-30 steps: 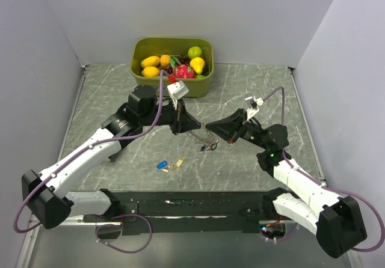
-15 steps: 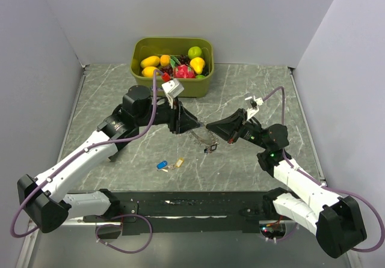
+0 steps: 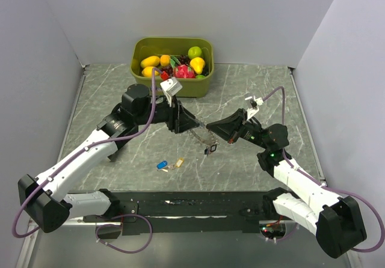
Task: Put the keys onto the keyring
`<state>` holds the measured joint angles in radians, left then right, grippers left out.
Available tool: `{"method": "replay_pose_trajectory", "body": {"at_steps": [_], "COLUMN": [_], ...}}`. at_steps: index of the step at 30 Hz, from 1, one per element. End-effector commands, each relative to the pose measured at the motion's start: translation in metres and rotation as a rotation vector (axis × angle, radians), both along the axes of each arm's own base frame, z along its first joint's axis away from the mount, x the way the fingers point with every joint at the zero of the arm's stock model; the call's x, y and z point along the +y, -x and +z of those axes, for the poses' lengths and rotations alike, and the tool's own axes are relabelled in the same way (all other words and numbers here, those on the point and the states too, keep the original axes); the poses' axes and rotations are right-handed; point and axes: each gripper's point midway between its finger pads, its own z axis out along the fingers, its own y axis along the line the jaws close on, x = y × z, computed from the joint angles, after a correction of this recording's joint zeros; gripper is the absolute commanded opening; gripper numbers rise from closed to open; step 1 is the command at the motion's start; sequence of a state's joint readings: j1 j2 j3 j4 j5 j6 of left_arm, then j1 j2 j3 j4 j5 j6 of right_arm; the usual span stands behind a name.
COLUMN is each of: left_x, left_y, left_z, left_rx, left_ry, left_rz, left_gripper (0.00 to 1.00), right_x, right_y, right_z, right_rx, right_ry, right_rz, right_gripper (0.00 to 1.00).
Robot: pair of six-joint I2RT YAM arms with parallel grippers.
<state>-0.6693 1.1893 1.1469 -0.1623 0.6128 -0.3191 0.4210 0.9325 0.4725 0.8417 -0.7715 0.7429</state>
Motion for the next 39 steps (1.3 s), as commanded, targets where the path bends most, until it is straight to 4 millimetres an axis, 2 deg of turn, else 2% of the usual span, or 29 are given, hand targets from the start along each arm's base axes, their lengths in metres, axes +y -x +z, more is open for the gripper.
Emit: {"method": "replay_pose_trajectory", "body": {"at_steps": [1, 5, 10, 17, 26, 32, 35, 39], "left_x": [0.000, 0.002, -0.003, -0.007, -0.010, -0.011, -0.012, -0.013], "left_y": [0.007, 0.010, 0.020, 0.020, 0.018, 0.012, 0.007, 0.003], "left_z": [0.017, 0.015, 0.013, 0.003, -0.001, -0.005, -0.008, -0.009], "left_rx": [-0.009, -0.009, 0.006, 0.033, 0.039, 0.043, 0.052, 0.050], "left_ry": [0.041, 0.050, 0.062, 0.047, 0.044, 0.028, 0.016, 0.016], "left_rz": [-0.041, -0.061, -0.136, -0.166, -0.172, -0.154, -0.133, -0.117], "left_gripper": [0.49, 0.52, 0.46, 0.41, 0.35, 0.19, 0.01, 0.01], "right_x": [-0.003, -0.003, -0.002, -0.003, -0.003, -0.003, -0.004, -0.004], "right_y": [0.009, 0.009, 0.009, 0.009, 0.009, 0.010, 0.010, 0.010], "right_z": [0.031, 0.030, 0.030, 0.030, 0.031, 0.031, 0.032, 0.031], "right_rx": [-0.121, -0.120, -0.117, -0.117, -0.118, -0.119, -0.122, -0.123], "right_ry": [-0.054, -0.056, -0.055, -0.057, -0.054, -0.055, -0.054, -0.049], "right_rz": [0.008, 0.010, 0.011, 0.008, 0.007, 0.008, 0.006, 0.009], "right_gripper": [0.00, 0.00, 0.00, 0.00, 0.00, 0.00, 0.00, 0.00]}}
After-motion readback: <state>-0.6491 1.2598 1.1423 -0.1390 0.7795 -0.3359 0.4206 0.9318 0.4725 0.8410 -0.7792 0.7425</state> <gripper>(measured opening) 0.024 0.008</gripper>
